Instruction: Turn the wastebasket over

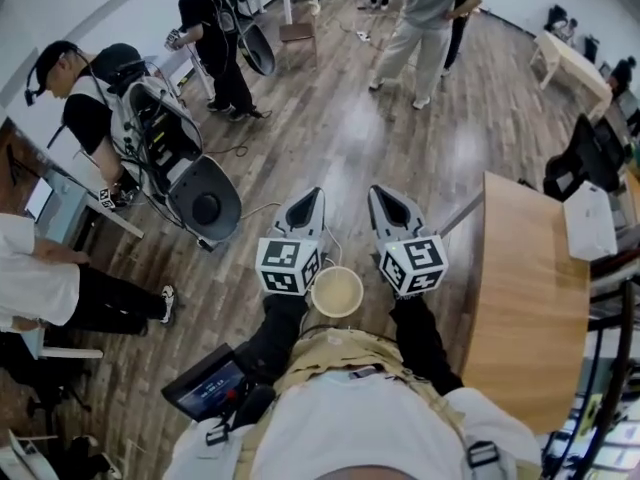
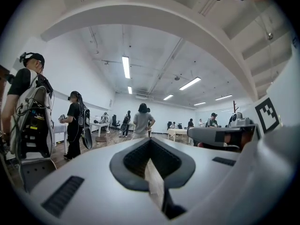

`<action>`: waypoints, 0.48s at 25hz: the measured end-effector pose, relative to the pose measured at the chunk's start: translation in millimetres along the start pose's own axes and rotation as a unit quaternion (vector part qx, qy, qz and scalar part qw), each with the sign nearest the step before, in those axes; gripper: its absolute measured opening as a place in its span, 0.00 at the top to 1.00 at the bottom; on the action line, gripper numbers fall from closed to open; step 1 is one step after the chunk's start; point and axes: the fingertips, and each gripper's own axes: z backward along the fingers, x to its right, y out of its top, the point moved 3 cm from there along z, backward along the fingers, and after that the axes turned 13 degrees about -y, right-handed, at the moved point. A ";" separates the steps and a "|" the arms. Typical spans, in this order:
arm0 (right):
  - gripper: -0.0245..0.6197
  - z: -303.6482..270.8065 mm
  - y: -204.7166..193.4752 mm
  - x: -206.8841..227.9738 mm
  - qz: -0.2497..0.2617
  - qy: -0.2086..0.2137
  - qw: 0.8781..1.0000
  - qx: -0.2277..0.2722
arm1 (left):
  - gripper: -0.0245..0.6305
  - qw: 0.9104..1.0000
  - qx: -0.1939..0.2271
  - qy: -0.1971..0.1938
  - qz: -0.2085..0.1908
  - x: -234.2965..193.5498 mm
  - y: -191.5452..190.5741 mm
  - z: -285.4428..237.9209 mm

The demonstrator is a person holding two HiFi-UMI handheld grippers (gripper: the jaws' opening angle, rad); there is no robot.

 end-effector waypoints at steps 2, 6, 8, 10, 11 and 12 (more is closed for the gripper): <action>0.93 -1.3 1.8 2.3 0.000 -0.003 1.000 0.004 | 0.96 1.000 0.003 -0.006 -0.004 1.7 2.3 -4.4; 0.93 -2.8 5.1 5.7 0.000 -0.009 1.000 0.008 | 0.96 1.000 0.011 -0.014 -0.011 3.9 10.2 -9.4; 0.93 -2.2 6.1 5.4 0.001 -0.011 1.000 0.010 | 0.96 1.000 0.016 -0.015 -0.012 4.0 13.3 -8.6; 0.93 -2.9 7.6 3.9 0.003 -0.011 1.000 0.011 | 0.96 1.000 0.019 -0.014 -0.013 2.0 15.8 -7.5; 0.93 -3.7 8.4 3.6 0.004 -0.011 1.000 0.011 | 0.96 1.000 0.020 -0.013 -0.013 0.9 16.6 -7.6; 0.93 -4.2 8.7 3.7 0.004 -0.012 1.000 0.012 | 0.96 1.000 0.019 -0.012 -0.012 0.2 16.7 -8.2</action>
